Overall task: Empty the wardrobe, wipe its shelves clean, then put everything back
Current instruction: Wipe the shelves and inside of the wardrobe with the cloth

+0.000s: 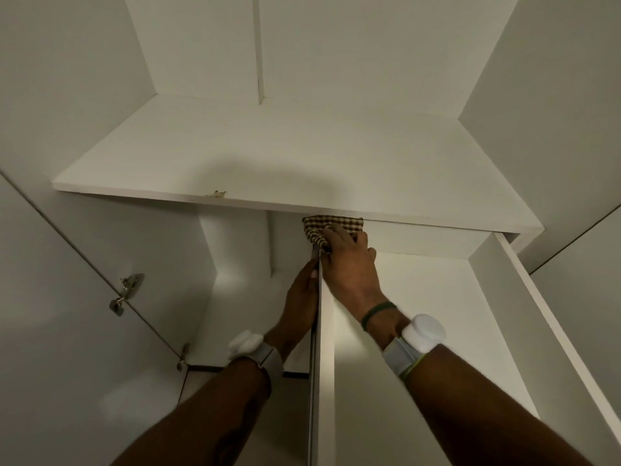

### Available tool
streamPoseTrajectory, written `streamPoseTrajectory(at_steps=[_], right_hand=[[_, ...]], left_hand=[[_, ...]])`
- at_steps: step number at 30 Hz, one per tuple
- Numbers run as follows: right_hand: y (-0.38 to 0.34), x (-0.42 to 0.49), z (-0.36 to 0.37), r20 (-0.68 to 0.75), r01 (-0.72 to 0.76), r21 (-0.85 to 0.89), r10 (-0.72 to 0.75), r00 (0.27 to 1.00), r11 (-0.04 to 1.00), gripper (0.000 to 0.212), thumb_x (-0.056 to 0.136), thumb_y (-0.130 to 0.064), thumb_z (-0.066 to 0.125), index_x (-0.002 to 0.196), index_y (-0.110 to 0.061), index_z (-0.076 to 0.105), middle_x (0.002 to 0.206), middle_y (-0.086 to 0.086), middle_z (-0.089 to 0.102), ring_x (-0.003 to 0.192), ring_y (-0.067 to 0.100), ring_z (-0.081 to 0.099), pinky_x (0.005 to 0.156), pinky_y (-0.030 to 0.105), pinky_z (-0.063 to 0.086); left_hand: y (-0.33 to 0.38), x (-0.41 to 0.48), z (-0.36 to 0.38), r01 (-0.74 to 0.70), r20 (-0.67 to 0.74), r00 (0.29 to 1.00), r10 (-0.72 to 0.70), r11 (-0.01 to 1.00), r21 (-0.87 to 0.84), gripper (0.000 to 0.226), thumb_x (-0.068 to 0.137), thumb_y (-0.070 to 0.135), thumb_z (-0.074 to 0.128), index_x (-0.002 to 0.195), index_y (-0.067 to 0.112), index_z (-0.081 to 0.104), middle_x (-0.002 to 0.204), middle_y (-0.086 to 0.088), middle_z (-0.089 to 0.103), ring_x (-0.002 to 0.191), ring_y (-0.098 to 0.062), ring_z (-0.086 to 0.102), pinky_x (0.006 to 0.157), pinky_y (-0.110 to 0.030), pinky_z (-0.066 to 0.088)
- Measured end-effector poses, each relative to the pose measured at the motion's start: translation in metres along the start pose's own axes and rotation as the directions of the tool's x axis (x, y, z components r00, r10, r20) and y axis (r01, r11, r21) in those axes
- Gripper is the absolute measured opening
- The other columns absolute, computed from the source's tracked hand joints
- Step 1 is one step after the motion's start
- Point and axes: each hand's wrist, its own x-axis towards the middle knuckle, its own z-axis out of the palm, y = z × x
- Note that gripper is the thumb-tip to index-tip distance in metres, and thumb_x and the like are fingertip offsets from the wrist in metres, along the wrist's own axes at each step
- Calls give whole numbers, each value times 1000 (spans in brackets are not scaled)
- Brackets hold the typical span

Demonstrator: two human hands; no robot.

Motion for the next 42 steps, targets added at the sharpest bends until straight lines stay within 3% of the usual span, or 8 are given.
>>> streamPoseTrajectory(at_steps=[9, 14, 19, 25, 31, 34, 37, 42], right_hand=[[-8, 1, -12, 183, -34, 22, 30, 983, 999, 56, 102, -26, 47, 155, -20, 34, 162, 3, 28, 138, 35, 35, 109, 50, 39], [-21, -101, -41, 267, 31, 116, -61, 962, 993, 56, 103, -26, 48, 157, -21, 31, 167, -2, 19, 151, 20, 23, 122, 39, 27], [-22, -166, -66, 356, 125, 62, -139, 924, 990, 56, 106, -32, 42, 159, -28, 23, 167, -11, 10, 154, 12, 10, 122, 34, 19], [-4, -117, -54, 341, 167, 212, -233, 911, 963, 49, 105, -26, 44, 153, -20, 40, 165, 3, 24, 153, 20, 18, 125, 37, 19], [10, -211, -93, 441, 313, 279, -410, 798, 908, 52, 105, -37, 45, 155, -36, 31, 166, -11, 20, 150, 12, 25, 117, 22, 17], [7, -243, -115, 511, 419, 275, -501, 699, 865, 50, 105, -40, 45, 153, -38, 34, 162, -14, 28, 146, 9, 32, 117, 27, 27], [0, -232, -124, 491, 348, 306, -460, 740, 886, 38, 104, -34, 48, 142, -37, 50, 143, -7, 53, 123, 16, 55, 96, 28, 45], [-11, -256, -125, 449, 420, 317, -525, 723, 850, 38, 102, -28, 47, 139, -33, 53, 143, -9, 49, 127, 13, 49, 97, 23, 39]], left_hand=[[5, -9, 0, 28, -12, 1000, -27, 996, 85, 40, 110, 23, 41, 149, 20, 48, 140, -2, 60, 126, -18, 58, 111, -37, 45], [9, -15, -8, 148, 15, 989, -148, 989, 7, 37, 106, 3, 42, 139, -15, 44, 140, -32, 51, 119, -34, 57, 105, -35, 48], [24, -26, -5, 86, 32, 996, -84, 995, -43, 43, 106, 12, 48, 148, 3, 45, 141, -7, 55, 126, -18, 54, 100, -12, 45], [28, -82, 0, 86, -86, 993, -84, 996, 19, 23, 103, 16, 43, 90, 16, 61, 90, -3, 61, 81, -5, 59, 79, -25, 47], [47, -120, 0, 77, -40, 996, -75, 996, 45, 39, 105, 2, 45, 143, 8, 47, 122, 0, 58, 104, -10, 60, 83, -9, 49], [54, -129, -2, 93, -36, 995, -90, 990, 104, 40, 105, 8, 49, 144, 18, 49, 127, 0, 61, 104, -12, 63, 92, -20, 52], [55, -152, -6, 74, 26, 996, -82, 971, 226, 46, 103, 5, 52, 148, 5, 44, 138, -6, 57, 112, -10, 60, 93, -12, 47], [65, -180, -17, 155, 100, 978, -181, 962, 227, 44, 106, 20, 48, 151, 16, 45, 142, 3, 57, 127, -14, 56, 95, -14, 47]])
